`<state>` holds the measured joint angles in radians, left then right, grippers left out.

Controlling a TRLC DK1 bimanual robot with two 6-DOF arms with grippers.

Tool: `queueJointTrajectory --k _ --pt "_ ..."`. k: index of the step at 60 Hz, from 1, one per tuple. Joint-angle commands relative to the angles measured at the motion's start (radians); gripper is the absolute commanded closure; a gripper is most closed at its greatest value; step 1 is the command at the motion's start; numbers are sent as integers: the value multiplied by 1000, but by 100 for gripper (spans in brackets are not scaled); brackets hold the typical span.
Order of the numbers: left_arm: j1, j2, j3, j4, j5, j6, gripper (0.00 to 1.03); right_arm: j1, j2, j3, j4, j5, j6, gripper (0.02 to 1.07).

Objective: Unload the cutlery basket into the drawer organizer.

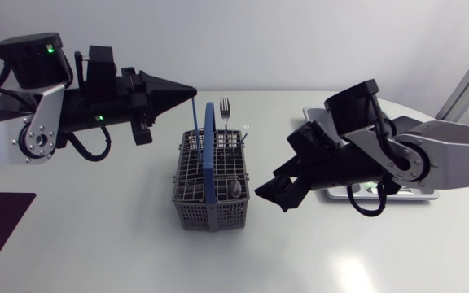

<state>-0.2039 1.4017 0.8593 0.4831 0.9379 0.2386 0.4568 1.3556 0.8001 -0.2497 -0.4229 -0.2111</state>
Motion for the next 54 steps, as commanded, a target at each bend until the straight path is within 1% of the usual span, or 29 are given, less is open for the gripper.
queueJointTrajectory --k 1,11,17,23,29,33,38,45,51,54 --pt "-3 -46 69 8 2 -38 85 -3 -39 -1 12 -7 -19 14" --pt "-8 -79 145 -29 -8 -71 85 -18 -90 30 -3 -7 -36 14" --pt "-15 -110 201 -69 -14 -104 85 -23 -141 39 -8 -11 -40 13" --pt "-46 -119 244 -97 -28 -163 85 -27 -190 51 -3 -17 -36 12" --pt "-75 -113 270 -100 -28 -245 85 -46 -225 60 13 -39 -22 12" --pt "-98 -83 302 -100 -28 -320 85 -55 -243 65 21 -60 -10 12" --pt "-117 -38 333 -101 -27 -380 85 -69 -263 70 32 -93 4 12" --pt "-124 59 396 -106 -8 -496 85 -73 -270 88 33 -131 27 12" --pt "-140 109 411 -110 -5 -535 85 -81 -266 103 32 -166 50 12" --pt "-146 138 431 -135 -2 -556 85 -89 -256 117 27 -177 56 12"
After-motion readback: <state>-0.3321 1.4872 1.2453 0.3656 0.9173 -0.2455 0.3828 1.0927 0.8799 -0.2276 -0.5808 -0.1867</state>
